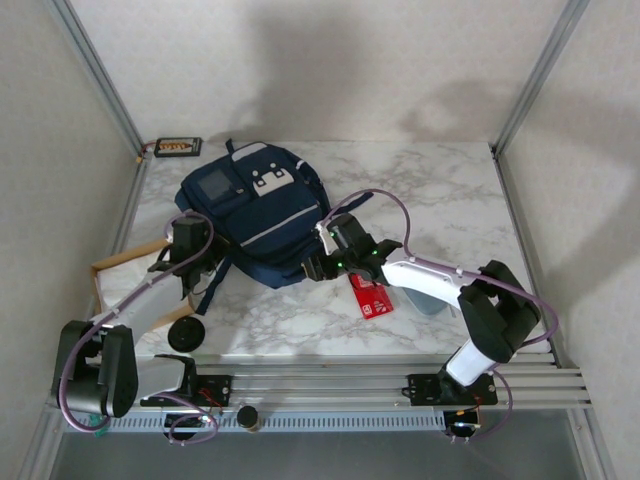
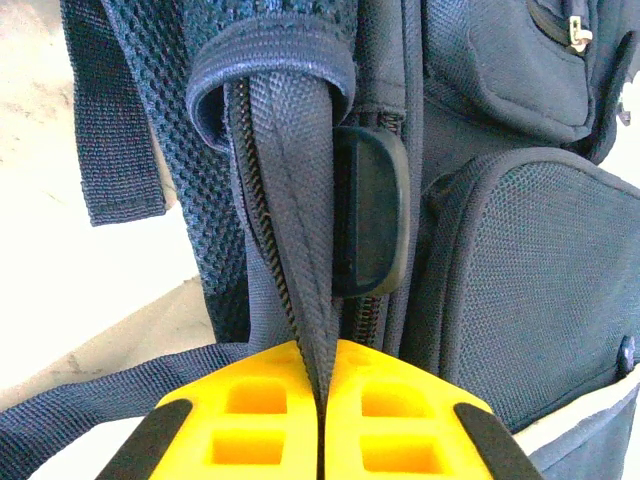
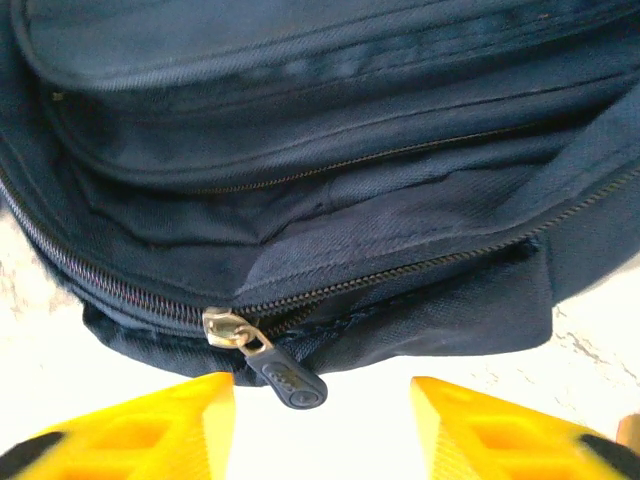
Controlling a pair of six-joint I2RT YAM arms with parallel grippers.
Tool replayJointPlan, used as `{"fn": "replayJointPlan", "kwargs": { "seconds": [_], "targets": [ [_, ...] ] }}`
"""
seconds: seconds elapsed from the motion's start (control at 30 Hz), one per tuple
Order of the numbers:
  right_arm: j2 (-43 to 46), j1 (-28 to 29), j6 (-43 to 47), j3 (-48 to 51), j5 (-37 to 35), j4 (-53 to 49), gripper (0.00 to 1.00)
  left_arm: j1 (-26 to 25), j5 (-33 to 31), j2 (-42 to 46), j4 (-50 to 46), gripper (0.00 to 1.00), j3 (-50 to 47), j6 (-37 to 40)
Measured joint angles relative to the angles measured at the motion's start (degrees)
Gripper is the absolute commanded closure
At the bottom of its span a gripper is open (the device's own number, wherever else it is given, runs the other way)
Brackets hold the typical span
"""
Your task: Pack the student bag
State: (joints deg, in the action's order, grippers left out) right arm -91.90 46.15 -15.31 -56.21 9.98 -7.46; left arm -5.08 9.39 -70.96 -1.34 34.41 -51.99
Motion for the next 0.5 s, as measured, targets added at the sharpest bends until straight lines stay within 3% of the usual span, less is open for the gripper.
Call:
{"fn": "replayJointPlan", "kwargs": {
  "seconds": [0.27, 0.5],
  "targets": [
    [-5.3, -0.4, 4.6, 0.2, 6.8, 7.1, 0.46, 0.1, 0.0, -0.1, -0.7, 1.0, 0.4, 0.7],
    [-7.8, -1.0, 7.2, -0.1, 9.2, 9.3, 0.65, 0.5, 0.0, -1.1, -1.1, 1.0, 0.4, 1.0]
  ]
}}
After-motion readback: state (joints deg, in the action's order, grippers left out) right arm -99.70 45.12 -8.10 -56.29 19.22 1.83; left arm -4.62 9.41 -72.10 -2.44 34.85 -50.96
